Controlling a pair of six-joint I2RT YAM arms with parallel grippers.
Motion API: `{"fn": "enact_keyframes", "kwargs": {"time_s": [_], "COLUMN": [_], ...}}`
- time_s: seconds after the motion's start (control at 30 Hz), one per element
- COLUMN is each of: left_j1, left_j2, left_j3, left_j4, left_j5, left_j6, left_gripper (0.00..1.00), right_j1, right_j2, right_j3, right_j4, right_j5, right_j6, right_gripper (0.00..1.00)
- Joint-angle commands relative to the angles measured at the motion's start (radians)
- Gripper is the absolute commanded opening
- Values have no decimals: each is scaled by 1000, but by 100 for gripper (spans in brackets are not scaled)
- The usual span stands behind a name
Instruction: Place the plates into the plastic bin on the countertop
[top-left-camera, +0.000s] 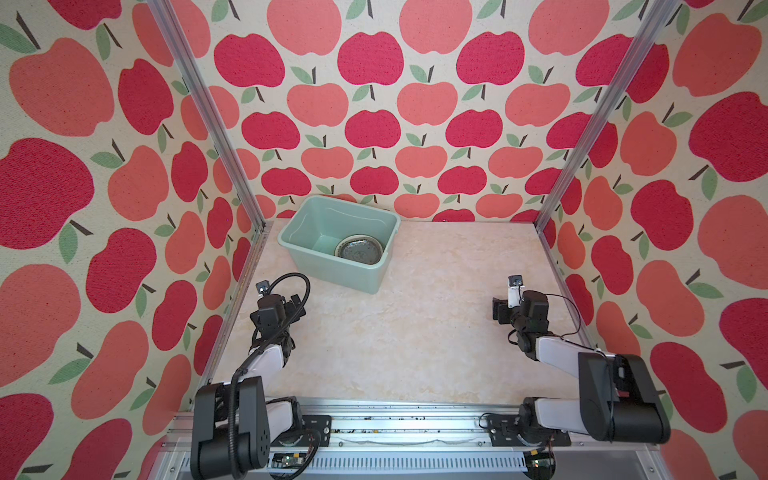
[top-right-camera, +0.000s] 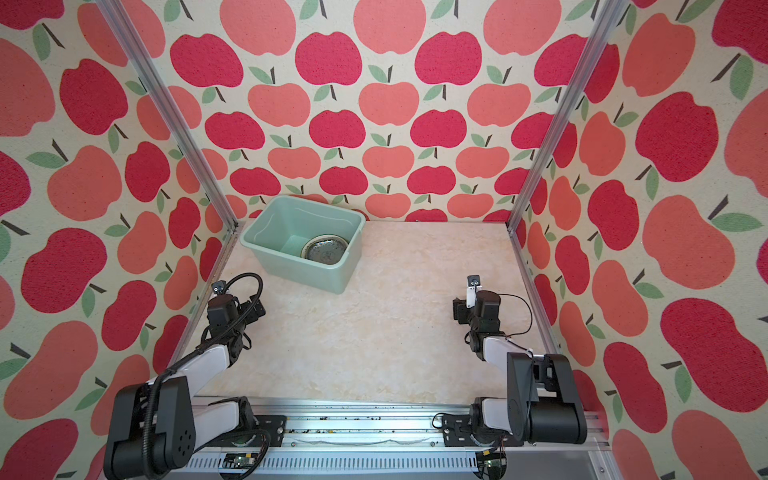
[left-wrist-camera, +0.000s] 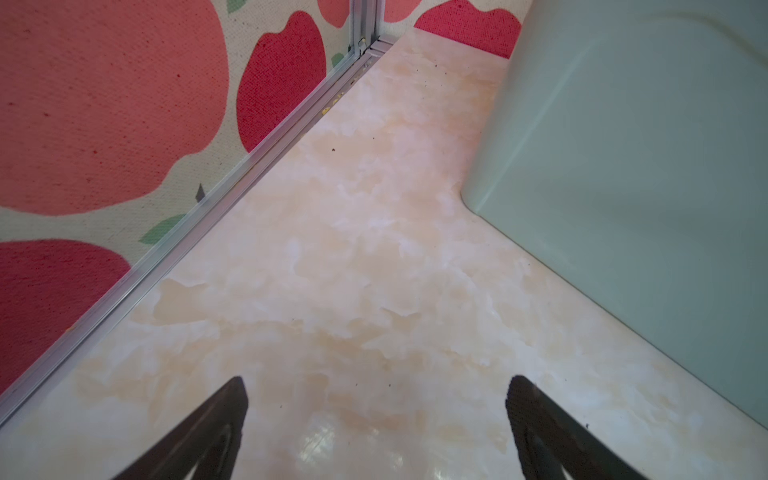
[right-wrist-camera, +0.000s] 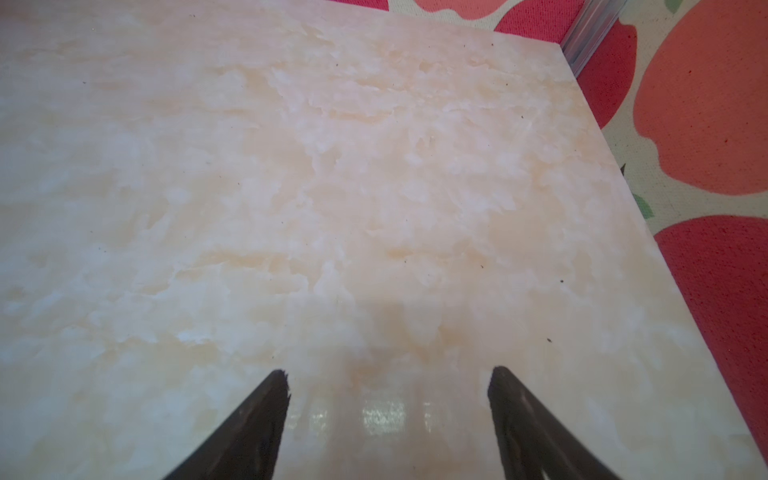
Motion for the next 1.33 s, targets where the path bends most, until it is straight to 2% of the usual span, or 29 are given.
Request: {"fn": "enact_keyframes", "kwargs": {"time_s": [0.0,0.07,0.13,0.2,0.23,0.3,0.33,0.37,0.6,0.77,0.97,1.07,1.3], "left_j1": [-24,-48,-58,-69,-77,-78,-71,-62,-53,-58,-70,-70,-70], "left_j2": [120,158,242,355,365,297,319,336,332,331,333,333,334], "left_j3": [4,32,10,-35,-36,19,46,34,35,34,35,35,35], "left_j4": [300,293,423,646,661,420,408,462,452,454,454,453,454], "left_j5": [18,21,36,60,47,69,78,97,111,104,92,93,93], "left_j6": [71,111,138,173,181,164,172,170,164,167,181,181,181], "left_gripper": [99,99,99,99,99,99,99,99,99,99,99,99,99], "right_j1": [-5,-4,-6,-9,-9,-8,-10,-10,-10,48,40,-14,-4], "right_j2": [70,140,188,201,206,204,205,205,205,214,215,211,206], "right_j3": [45,22,5,-1,-1,0,2,5,5,-37,-16,15,-2], "right_j4": [191,293,371,400,405,399,397,392,397,492,455,379,408], "right_j5": [-60,-102,-99,-59,-59,-60,-58,-50,-31,92,83,-30,-16], "right_j6": [30,10,14,30,29,30,30,34,39,-2,6,42,33], "right_gripper": [79,78,79,82,84,90,96,99,99,99,99,99,99]}}
